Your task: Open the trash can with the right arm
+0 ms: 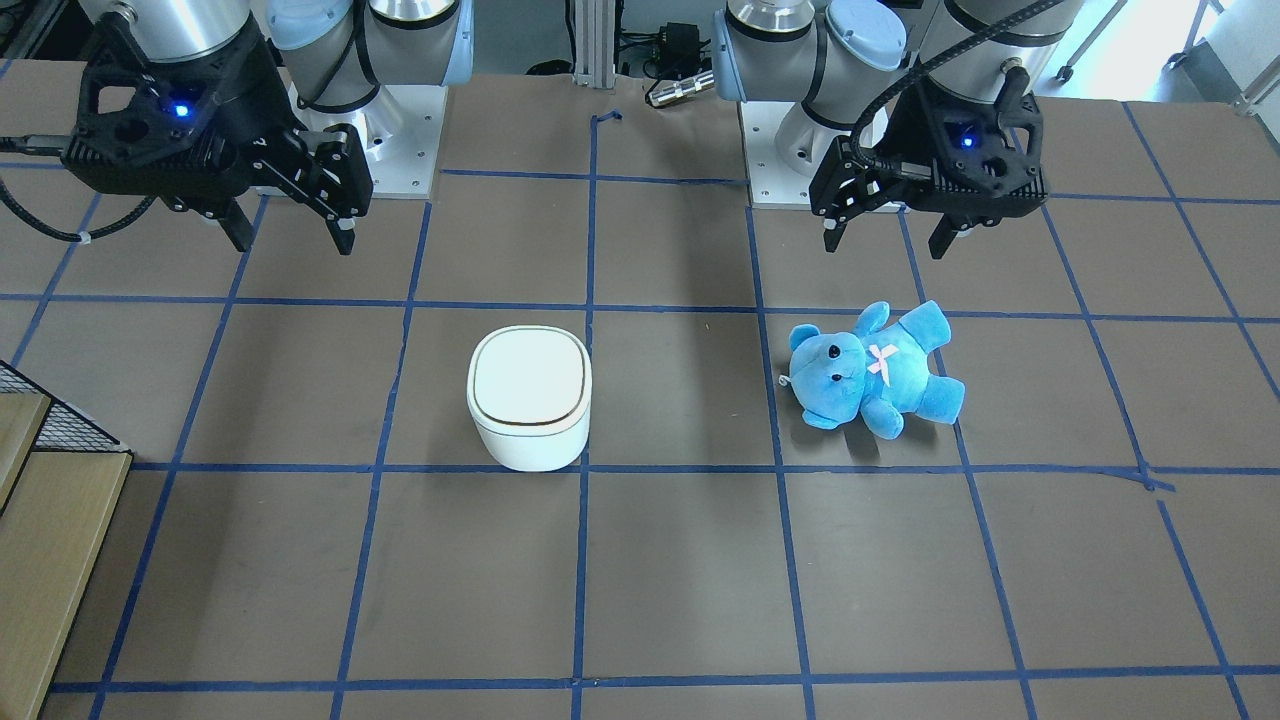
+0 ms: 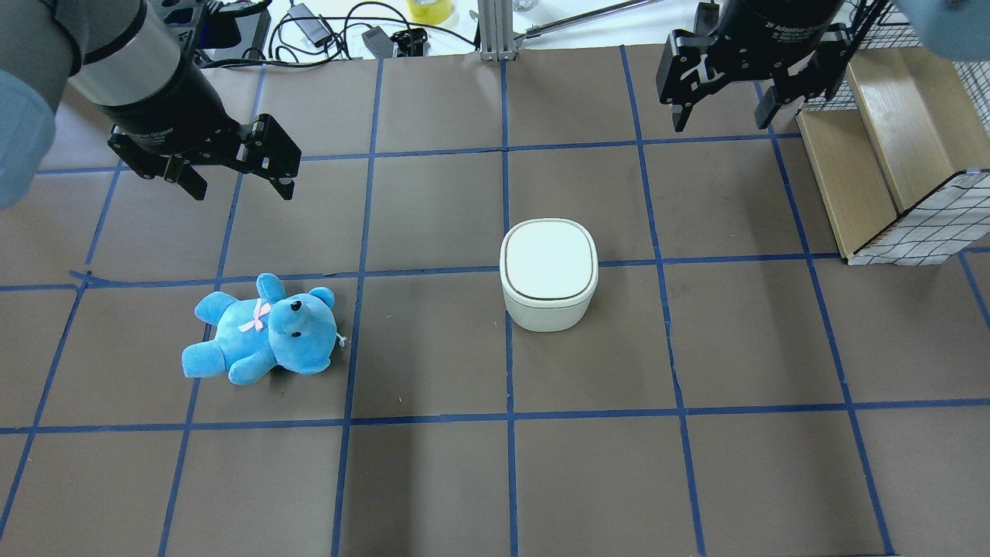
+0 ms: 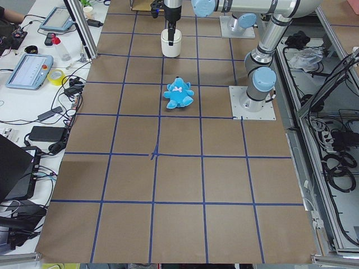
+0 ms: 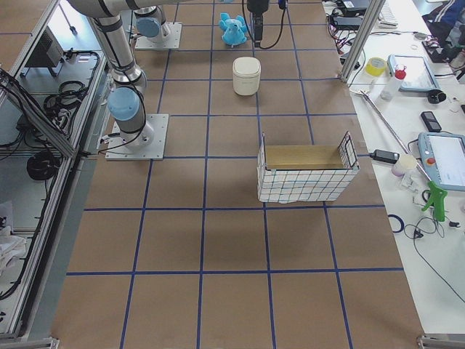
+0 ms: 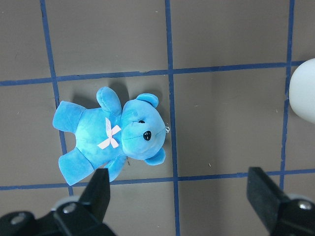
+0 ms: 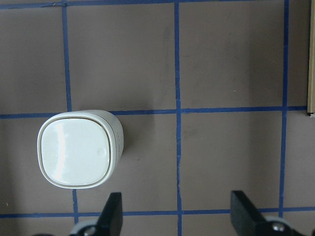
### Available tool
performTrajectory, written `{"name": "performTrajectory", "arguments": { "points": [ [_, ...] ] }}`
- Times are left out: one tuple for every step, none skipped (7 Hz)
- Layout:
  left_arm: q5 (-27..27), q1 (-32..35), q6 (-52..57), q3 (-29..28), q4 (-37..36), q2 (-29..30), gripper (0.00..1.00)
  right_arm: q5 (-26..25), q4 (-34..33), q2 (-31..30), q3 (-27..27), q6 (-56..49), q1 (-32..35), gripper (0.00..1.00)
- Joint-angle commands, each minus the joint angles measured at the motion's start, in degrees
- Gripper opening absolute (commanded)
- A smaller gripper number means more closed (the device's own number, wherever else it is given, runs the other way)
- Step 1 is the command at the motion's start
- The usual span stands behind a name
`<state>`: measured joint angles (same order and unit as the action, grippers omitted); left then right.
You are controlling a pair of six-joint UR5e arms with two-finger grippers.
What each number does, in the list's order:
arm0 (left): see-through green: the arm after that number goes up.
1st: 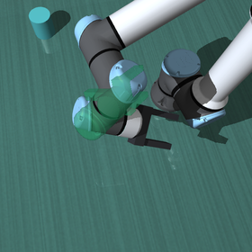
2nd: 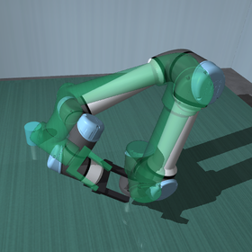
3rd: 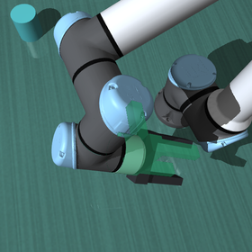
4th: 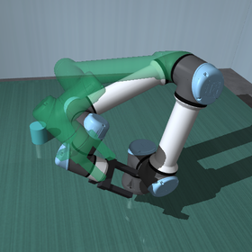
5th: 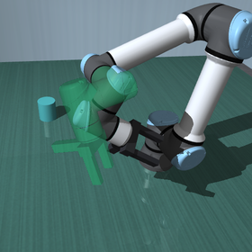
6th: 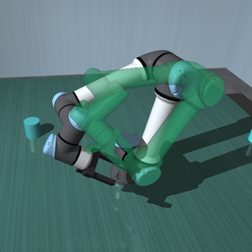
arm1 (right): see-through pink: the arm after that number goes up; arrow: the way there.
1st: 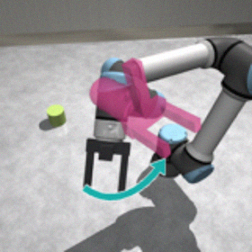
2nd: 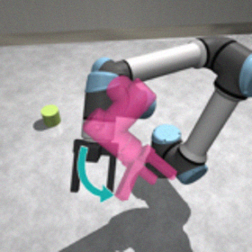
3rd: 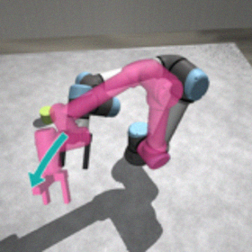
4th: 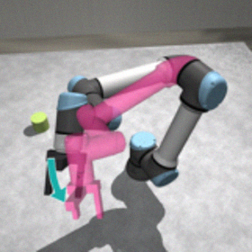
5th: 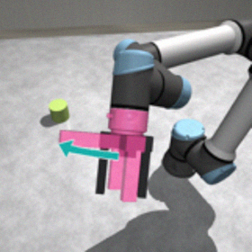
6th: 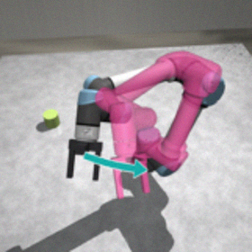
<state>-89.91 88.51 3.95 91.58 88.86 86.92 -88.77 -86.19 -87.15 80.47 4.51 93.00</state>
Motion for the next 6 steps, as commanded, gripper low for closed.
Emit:
{"name": "performTrajectory", "arguments": {
  "points": [
    [0.00, 0.00, 0.00, 0.00, 0.00, 0.00, 1.00, 2.90, -0.73, 2.93, 0.74, 5.47, 5.48, 0.00],
    [0.00, 0.00, 0.00, 0.00, 0.00, 0.00, 1.00, 2.12, -2.48, 5.56, 1.17, 11.60, 10.31, 0.00],
    [0.00, 0.00, 0.00, 0.00, 0.00, 0.00, 1.00, 1.76, -6.23, 7.24, 3.96, 13.67, 13.14, 0.00],
    [0.00, 0.00, 0.00, 0.00, 0.00, 0.00, 1.00, 1.15, -11.67, 7.44, 8.25, 13.51, 13.43, 0.00],
    [0.00, 0.00, 0.00, 0.00, 0.00, 0.00, 1.00, 0.10, -16.51, 7.61, 12.30, 13.60, 13.44, 0.00],
    [0.00, 0.00, 0.00, 0.00, 0.00, 0.00, 1.00, -1.04, -20.38, 7.79, 15.91, 13.69, 13.35, 0.00]
  ]
}}
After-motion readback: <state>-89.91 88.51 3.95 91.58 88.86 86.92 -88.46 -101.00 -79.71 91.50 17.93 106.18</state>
